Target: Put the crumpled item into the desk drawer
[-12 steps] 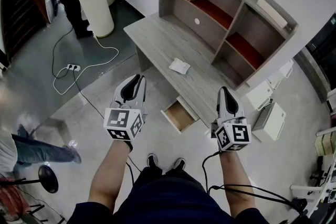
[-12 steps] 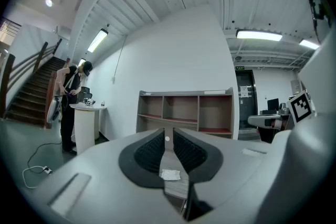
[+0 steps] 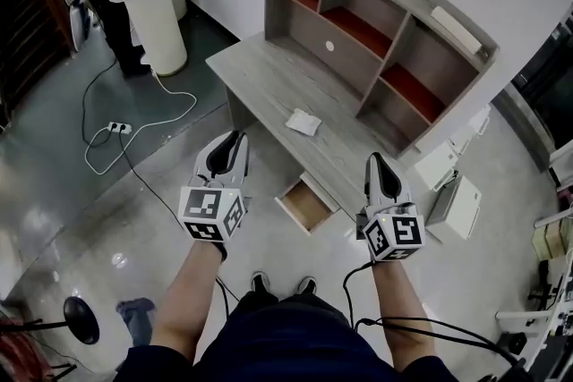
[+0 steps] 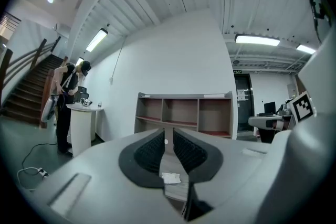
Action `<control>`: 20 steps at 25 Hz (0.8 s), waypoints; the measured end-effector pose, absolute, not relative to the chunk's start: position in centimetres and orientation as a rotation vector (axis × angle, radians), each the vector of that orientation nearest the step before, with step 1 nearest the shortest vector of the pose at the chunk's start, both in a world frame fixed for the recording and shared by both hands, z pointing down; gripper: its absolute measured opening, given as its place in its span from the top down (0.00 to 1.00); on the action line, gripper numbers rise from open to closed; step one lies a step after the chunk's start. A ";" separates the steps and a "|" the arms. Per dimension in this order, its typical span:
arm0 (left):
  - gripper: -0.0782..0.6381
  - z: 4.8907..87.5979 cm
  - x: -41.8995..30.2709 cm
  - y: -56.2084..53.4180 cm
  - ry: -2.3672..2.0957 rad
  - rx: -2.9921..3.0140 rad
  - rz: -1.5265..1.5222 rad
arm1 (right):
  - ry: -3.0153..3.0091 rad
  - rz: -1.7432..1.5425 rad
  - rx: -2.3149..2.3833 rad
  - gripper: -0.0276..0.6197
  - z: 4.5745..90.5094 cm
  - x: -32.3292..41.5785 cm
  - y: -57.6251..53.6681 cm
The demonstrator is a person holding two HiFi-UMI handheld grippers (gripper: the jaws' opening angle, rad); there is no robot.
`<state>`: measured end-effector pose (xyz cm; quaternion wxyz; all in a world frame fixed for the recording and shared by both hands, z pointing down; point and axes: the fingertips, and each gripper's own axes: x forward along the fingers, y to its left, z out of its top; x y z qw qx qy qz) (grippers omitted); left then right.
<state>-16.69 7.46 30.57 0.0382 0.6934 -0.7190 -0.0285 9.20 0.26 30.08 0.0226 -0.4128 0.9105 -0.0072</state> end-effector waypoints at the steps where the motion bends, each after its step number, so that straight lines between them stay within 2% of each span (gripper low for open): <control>1: 0.82 30.6 -16.9 7.5 -2.200 2.133 -0.090 | 2.816 -0.021 -1.285 0.95 30.0 9.0 0.4; 20: 0.82 34.2 -21.0 4.4 -2.112 2.127 -0.068 | 2.817 -0.054 -1.368 0.95 32.4 5.0 -1.8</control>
